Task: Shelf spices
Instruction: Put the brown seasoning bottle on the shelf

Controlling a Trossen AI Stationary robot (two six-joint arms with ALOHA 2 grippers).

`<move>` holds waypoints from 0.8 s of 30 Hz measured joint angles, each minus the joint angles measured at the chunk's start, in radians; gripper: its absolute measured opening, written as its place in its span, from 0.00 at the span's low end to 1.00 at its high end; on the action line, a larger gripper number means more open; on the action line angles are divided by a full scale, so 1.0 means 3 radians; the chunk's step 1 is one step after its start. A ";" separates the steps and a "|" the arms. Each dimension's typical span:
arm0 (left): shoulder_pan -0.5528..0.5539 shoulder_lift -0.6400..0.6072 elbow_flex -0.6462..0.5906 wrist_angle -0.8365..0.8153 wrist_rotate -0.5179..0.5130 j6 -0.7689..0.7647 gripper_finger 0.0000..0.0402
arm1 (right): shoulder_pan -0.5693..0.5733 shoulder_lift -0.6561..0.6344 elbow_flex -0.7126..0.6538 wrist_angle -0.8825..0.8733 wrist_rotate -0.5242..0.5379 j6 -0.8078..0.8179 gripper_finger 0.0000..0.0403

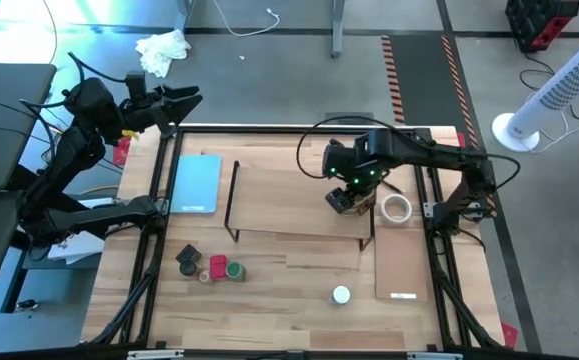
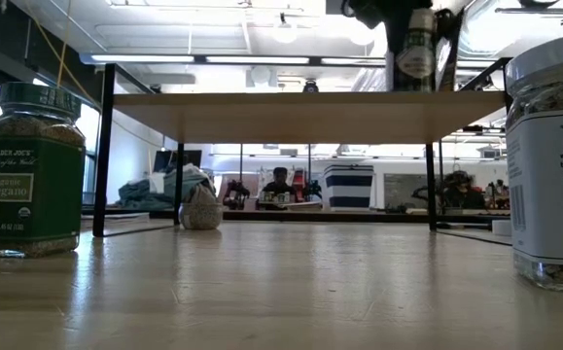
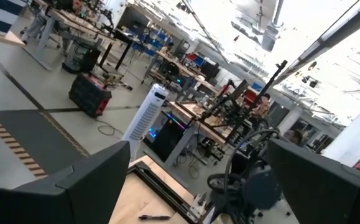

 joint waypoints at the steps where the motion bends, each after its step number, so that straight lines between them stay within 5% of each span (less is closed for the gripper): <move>1: 0.0000 0.0007 0.0000 0.0011 0.0015 -0.0003 0.94 | 0.0000 -0.0017 -0.0014 -0.0007 -0.0011 -0.0003 0.66; 20: 0.0000 0.0048 0.0000 0.0014 0.0043 -0.0028 0.94 | -0.0121 -0.0028 -0.0016 0.0048 0.0039 -0.0022 0.66; 24: 0.0000 0.0047 0.0000 0.0015 0.0060 -0.0053 0.94 | -0.0120 -0.0028 -0.0016 0.0052 -0.0038 -0.0022 0.74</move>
